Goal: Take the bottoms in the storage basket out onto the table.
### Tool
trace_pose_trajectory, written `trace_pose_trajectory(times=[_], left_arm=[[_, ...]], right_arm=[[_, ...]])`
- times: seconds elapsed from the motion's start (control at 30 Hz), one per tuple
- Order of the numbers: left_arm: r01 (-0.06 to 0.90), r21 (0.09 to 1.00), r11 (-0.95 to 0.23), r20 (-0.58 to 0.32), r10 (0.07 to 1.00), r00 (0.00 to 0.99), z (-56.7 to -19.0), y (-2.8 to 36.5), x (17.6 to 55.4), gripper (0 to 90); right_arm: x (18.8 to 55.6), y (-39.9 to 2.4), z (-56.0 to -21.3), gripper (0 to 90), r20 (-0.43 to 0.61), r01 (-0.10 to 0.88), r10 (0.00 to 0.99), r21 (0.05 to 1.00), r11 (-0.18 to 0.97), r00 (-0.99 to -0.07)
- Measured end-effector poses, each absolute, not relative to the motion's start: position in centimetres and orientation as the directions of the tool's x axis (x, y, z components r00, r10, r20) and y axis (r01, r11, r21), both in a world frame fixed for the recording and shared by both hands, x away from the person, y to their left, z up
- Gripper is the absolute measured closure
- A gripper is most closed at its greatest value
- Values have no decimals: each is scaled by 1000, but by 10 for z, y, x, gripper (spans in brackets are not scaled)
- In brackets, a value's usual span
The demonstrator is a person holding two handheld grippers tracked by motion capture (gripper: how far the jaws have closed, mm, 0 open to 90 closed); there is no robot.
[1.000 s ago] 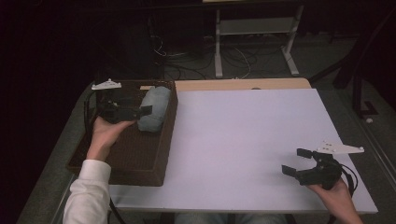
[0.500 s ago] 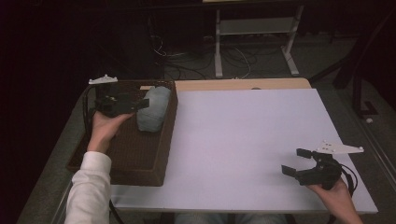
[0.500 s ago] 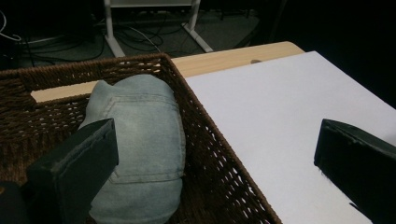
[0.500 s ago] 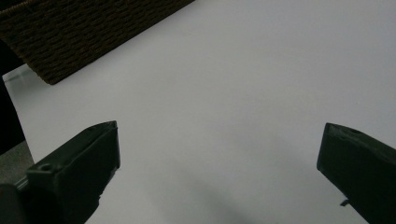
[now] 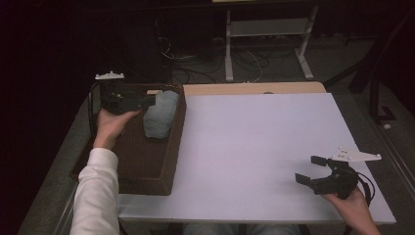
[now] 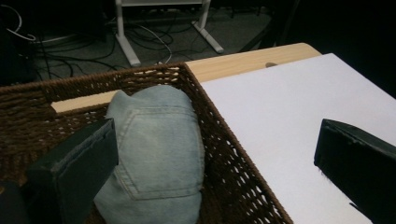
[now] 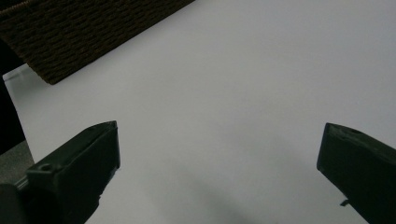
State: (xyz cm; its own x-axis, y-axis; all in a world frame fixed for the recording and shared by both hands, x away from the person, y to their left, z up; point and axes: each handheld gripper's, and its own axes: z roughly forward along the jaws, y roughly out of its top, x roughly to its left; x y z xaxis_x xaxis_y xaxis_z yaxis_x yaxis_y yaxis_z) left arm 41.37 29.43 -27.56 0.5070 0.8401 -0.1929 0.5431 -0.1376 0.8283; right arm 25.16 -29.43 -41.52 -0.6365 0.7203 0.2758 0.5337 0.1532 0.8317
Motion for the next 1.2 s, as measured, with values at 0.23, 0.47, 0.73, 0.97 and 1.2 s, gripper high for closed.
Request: trace_pose_trajectory(times=[0.23,0.47,0.73,0.97,1.2], left_arm=[[559,822,-109,-207,857,472,-275,303,424,0],[555,831,-43,-251,861,442,-275,310,432,0],[573,820,9,-293,866,405,-285,311,444,0],[588,809,12,-301,867,396,-294,307,451,0],[600,800,11,-305,868,391,-299,305,455,0]], right_arm=[[252,-294,-415,0,274,533,719,831,157,-639],[252,-294,-416,0,273,534,719,831,158,-639],[252,-294,-416,0,275,536,718,829,160,-639],[253,-294,-417,0,275,537,718,828,161,-639],[253,-294,-417,0,274,539,718,826,165,-640]])
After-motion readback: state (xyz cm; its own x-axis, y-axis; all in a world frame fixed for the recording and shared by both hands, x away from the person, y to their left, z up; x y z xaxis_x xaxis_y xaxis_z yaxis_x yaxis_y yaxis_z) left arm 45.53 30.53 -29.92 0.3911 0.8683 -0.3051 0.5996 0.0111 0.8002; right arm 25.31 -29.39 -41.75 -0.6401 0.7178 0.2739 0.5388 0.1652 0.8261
